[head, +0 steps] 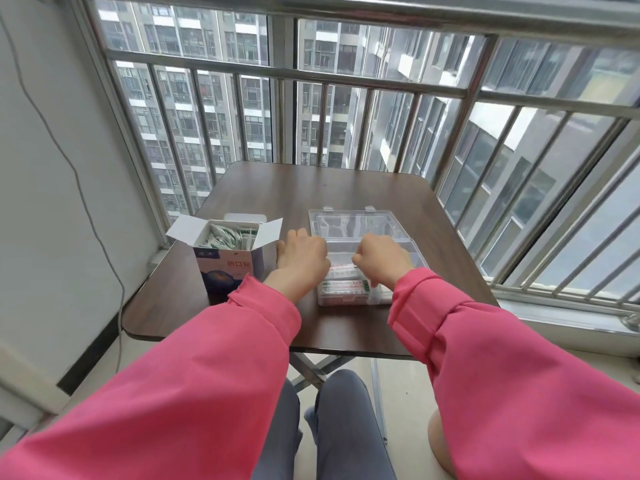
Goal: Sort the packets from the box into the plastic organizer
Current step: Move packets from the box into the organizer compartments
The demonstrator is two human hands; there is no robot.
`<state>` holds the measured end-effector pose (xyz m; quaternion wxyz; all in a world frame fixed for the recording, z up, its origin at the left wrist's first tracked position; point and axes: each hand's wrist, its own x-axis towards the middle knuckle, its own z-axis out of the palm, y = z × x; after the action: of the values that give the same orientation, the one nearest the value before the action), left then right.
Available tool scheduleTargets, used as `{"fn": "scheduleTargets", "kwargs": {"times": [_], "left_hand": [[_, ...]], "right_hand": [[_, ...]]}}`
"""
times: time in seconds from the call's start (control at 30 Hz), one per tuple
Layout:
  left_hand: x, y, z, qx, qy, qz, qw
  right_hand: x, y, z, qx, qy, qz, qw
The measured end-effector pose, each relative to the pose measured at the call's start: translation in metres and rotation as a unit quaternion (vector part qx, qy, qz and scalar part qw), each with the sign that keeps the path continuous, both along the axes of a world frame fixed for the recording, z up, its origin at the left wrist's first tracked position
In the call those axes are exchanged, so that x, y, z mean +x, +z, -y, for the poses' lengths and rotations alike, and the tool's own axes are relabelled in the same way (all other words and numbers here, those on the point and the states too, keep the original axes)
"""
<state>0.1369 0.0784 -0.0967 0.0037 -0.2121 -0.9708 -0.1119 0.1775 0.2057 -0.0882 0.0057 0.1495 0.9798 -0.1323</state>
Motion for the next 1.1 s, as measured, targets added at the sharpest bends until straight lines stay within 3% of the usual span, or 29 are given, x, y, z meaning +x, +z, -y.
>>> {"fn": "scheduleTargets", "kwargs": {"times": [0.23,0.4,0.53,0.63,0.73,0.87,1.0,1.1], "left_hand": [[0.019,0.016,0.02,0.165,-0.09,0.016,0.982],[0.032,0.035,0.051,0.283,-0.155,-0.059,0.945],[0.021,0.039,0.089,0.322,-0.089,-0.148,0.931],[0.003,0.041,0.119,0.233,-0.019,-0.144,0.961],[-0.011,0.041,0.145,0.087,-0.032,-0.082,0.992],[-0.027,0.043,0.159,-0.026,-0.069,-0.016,0.997],[-0.039,0.041,0.165,0.022,-0.088,0.005,0.996],[-0.043,0.043,0.166,0.072,-0.082,0.018,0.994]], "right_hand": [[0.017,0.017,0.016,0.044,0.004,-0.047,0.998],[0.018,0.036,0.043,-0.036,0.095,-0.154,0.983],[0.014,0.048,0.071,-0.046,0.154,-0.197,0.967],[0.004,0.048,0.089,-0.062,0.174,-0.185,0.965],[-0.007,0.043,0.107,-0.056,0.176,-0.172,0.968],[-0.021,0.041,0.122,-0.031,0.153,-0.189,0.969],[-0.035,0.046,0.129,-0.008,0.132,-0.188,0.973],[-0.042,0.048,0.13,0.069,0.149,-0.177,0.97]]}}
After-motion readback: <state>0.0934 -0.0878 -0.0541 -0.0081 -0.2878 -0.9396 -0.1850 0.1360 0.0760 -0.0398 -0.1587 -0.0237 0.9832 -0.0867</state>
